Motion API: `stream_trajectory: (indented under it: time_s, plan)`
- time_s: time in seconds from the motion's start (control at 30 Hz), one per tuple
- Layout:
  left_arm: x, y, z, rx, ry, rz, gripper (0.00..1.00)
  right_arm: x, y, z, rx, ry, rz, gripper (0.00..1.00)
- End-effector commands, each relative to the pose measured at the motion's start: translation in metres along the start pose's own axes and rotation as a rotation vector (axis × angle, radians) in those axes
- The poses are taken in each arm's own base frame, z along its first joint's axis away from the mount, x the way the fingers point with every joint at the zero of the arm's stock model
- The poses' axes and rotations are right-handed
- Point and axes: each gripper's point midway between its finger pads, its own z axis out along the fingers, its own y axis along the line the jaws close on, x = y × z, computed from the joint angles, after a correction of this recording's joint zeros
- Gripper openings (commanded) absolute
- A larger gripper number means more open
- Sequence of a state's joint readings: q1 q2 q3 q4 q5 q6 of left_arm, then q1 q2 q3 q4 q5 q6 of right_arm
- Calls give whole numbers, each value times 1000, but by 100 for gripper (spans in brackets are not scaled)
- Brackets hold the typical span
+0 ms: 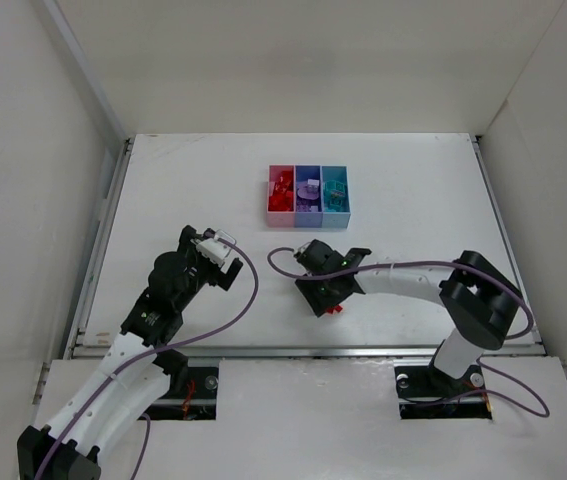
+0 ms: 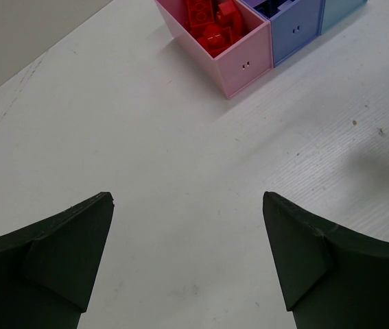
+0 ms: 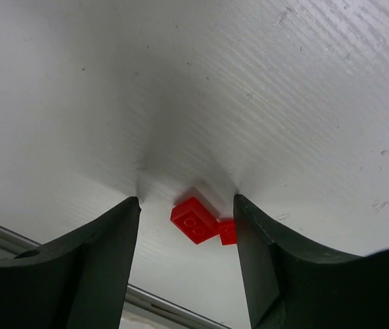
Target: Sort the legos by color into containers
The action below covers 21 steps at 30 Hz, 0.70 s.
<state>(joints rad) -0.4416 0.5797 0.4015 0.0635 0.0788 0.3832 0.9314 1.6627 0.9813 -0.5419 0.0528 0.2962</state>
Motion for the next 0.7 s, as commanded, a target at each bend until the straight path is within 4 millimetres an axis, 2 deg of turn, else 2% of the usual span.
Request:
stream_trajectory:
  time_s: [0.0,0.17,0.3,0.33,0.4,0.43,0.53,0.6,0.63,0.67]
  plan:
    - [-12,2,1,-4,-51,-6,88,20,8,0,-28,43,35,62]
    - [-12,2,1,-4,-51,-6,88,28,12,4,-26,63,35,53]
    - [-12,2,1,-4,-51,-6,88,27,16,5,-28,65,27,34]
    - [-12,2,1,-4,-51,-6,88,24,17,4,-31,57,36,26]
    - [-12,2,1,-4,-51,-6,88,23,16,4,-23,54,36,16]
    - [-12,2,1,-4,-51,-6,88,18,18,-1,-28,41,46,8]
    - [-12,2,1,-4,-51,-6,88,2,20,-11,-21,2,57,0]
    - [-12,2,1,-4,-51,-6,88,-33,28,-32,-41,-97,74,0]
    - [-12,2,1,-4,-51,-6,88,-47,26,-41,-20,-139,91,0]
    - [-12,2,1,-4,-51,-6,88,-77,31,-58,-27,-230,102,0]
